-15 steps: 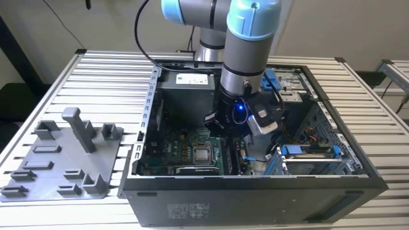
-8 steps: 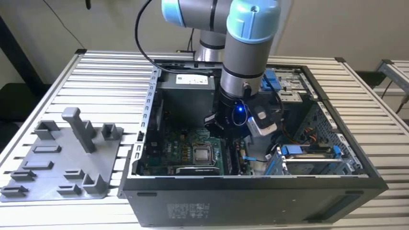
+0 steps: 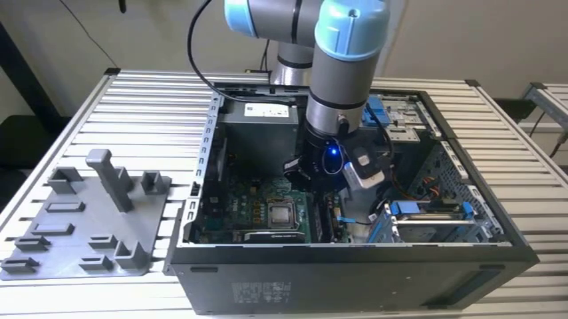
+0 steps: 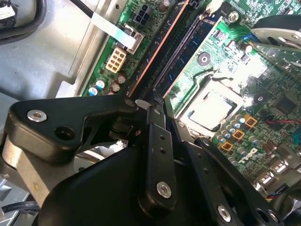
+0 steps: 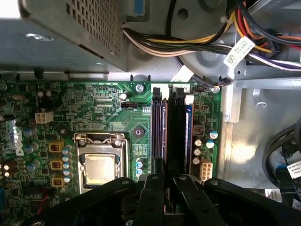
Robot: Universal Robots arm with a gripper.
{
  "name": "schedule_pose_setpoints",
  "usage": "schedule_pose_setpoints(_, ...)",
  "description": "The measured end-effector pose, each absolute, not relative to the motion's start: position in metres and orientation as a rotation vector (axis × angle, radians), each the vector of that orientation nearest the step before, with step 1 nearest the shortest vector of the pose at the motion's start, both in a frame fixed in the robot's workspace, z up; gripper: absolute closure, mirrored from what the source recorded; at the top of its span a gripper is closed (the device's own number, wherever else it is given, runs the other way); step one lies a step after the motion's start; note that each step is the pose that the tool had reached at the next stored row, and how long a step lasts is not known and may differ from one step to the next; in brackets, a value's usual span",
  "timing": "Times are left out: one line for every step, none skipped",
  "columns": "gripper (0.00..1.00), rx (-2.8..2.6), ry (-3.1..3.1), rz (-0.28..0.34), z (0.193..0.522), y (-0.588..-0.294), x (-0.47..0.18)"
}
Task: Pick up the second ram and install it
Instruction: 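Insert the second ram into the second slot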
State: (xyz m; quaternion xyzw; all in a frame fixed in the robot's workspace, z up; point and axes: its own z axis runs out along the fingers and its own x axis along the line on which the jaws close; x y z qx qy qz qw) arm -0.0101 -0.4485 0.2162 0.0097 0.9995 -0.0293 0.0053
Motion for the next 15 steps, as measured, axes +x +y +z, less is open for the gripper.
schedule_pose_setpoints(0.86, 0.03, 3.13, -0.091, 0.2162, -0.4485, -0.0101)
schedule_pose_setpoints(0.86, 0.03, 3.13, -0.089, 0.2162, -0.4484, -0.01)
schedule_pose_setpoints(0.86, 0.03, 3.13, -0.089, 0.2162, -0.4484, -0.01)
schedule_pose_setpoints(0.86, 0.03, 3.131, -0.087, 0.2162, -0.4485, -0.01)
schedule_pose_setpoints(0.86, 0.03, 3.131, -0.086, 0.2163, -0.4485, -0.0101)
schedule_pose_setpoints(0.86, 0.03, 3.131, -0.086, 0.2162, -0.4485, -0.01)
schedule_pose_setpoints(0.86, 0.03, 3.132, -0.086, 0.2157, -0.4485, -0.01)
schedule_pose_setpoints(0.86, 0.03, 3.133, -0.086, 0.2153, -0.4485, -0.01)
schedule_pose_setpoints(0.86, 0.03, 3.133, -0.086, 0.2146, -0.4484, -0.01)
schedule_pose_setpoints(0.86, 0.03, 3.134, -0.086, 0.2141, -0.4485, -0.01)
schedule_pose_setpoints(0.86, 0.03, 3.135, -0.086, 0.2137, -0.4485, -0.01)
schedule_pose_setpoints(0.86, 0.03, 3.136, -0.086, 0.2137, -0.4485, -0.01)
schedule_pose_setpoints(0.86, 0.03, 3.136, -0.086, 0.2137, -0.4485, -0.01)
schedule_pose_setpoints(0.86, 0.03, 3.136, -0.086, 0.2137, -0.4484, -0.01)
schedule_pose_setpoints(0.86, 0.03, 3.136, -0.086, 0.2136, -0.4484, -0.01)
